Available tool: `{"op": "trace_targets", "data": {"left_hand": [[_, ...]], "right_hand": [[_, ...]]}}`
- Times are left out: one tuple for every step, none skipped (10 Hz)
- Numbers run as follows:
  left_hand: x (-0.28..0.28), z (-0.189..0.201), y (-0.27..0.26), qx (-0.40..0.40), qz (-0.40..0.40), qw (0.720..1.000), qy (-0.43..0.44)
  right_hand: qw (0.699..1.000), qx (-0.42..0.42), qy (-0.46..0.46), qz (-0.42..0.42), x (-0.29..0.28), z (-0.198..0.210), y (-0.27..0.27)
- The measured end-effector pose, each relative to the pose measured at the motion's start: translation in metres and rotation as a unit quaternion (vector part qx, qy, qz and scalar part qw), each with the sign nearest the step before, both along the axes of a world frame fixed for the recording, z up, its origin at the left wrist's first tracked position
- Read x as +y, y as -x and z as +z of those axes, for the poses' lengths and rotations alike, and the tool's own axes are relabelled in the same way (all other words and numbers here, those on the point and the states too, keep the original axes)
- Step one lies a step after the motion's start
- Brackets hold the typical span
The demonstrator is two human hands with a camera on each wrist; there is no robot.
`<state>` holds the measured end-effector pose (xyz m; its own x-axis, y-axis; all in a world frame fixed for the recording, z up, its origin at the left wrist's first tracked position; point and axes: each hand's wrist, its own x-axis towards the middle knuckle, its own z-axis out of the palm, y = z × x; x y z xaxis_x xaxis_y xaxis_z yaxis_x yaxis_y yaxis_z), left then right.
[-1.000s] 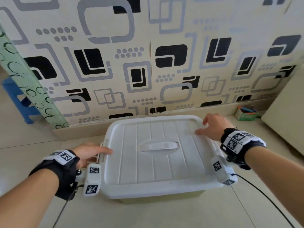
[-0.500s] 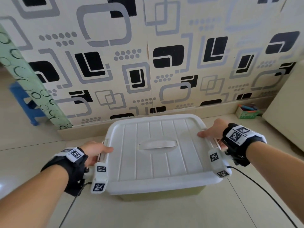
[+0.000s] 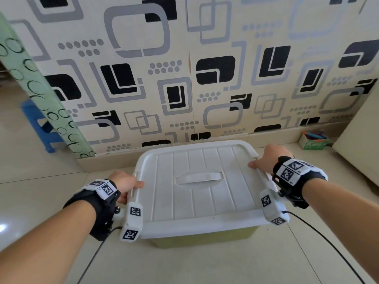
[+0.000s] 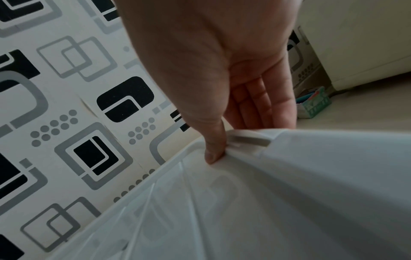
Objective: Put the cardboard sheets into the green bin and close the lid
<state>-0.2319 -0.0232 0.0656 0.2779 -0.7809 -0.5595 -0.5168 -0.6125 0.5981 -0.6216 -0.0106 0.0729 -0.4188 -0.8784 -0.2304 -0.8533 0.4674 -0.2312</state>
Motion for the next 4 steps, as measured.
{"op": "trace_targets", "data": {"left_hand": [[0.0008,-0.0004,-0.0011,0.003,0.002,1.000,0.001],[0.0034,0.0004,-0.0009,0.007,0.004,1.000,0.009],[0.0025,-0.0029,-0.0038,0.010,-0.001,1.000,0.013],[0.0048,-0.0002,-0.0036,-0.012,-0.027,0.999,0.034]], "right_hand": [[1.000,0.001,0.005,0.005,-0.0023,-0.0035,0.0009],[1.000,0.000,0.008,0.004,-0.0011,-0.0036,0.0012],[1.000,0.002,-0.006,0.010,-0.0028,-0.0040,0.0010],[1.000,0.022,-0.009,0.020,-0.0012,0.0029,-0.0052]]}}
